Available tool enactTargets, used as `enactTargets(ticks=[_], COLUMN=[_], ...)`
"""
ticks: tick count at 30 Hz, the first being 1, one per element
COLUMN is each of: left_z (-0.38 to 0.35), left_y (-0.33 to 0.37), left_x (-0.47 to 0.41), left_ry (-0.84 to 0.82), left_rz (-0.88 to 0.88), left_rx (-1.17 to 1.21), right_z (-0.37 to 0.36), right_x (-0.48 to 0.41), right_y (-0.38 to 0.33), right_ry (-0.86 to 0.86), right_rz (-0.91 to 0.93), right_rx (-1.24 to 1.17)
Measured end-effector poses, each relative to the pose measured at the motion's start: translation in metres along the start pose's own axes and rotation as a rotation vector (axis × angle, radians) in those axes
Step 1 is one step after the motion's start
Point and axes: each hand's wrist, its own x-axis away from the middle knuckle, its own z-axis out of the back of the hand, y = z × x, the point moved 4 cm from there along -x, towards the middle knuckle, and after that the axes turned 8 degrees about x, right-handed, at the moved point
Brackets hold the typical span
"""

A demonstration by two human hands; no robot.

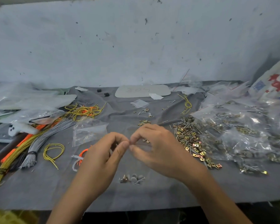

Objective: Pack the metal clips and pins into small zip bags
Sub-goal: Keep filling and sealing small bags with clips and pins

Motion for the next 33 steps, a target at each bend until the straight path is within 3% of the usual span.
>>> enactTargets(ticks=[9,16,24,33], left_z=[-0.025,-0.030,-0.031,-0.015], left_y=[0.003,0.000,0.009,0.014], left_x=[0.034,0.044,0.048,0.050], left_ry=[0.068,0.045,0.088,0.166], left_rz=[0.004,0.011,-0.004,0.032], left_rx=[0.214,0.154,0.131,0.184], right_z=[0.009,0.003,0.011,0.027], right_x=[0.034,0.050,0.054,0.058], right_y=[-0.009,-0.008,-0.016,-0.007], right_ry=[0.011,-0.042,0.089,0.144], right_rz=[-0.014,-0.071,-0.001,0.002], right_rx=[0.148,0.085,0.199,0.120])
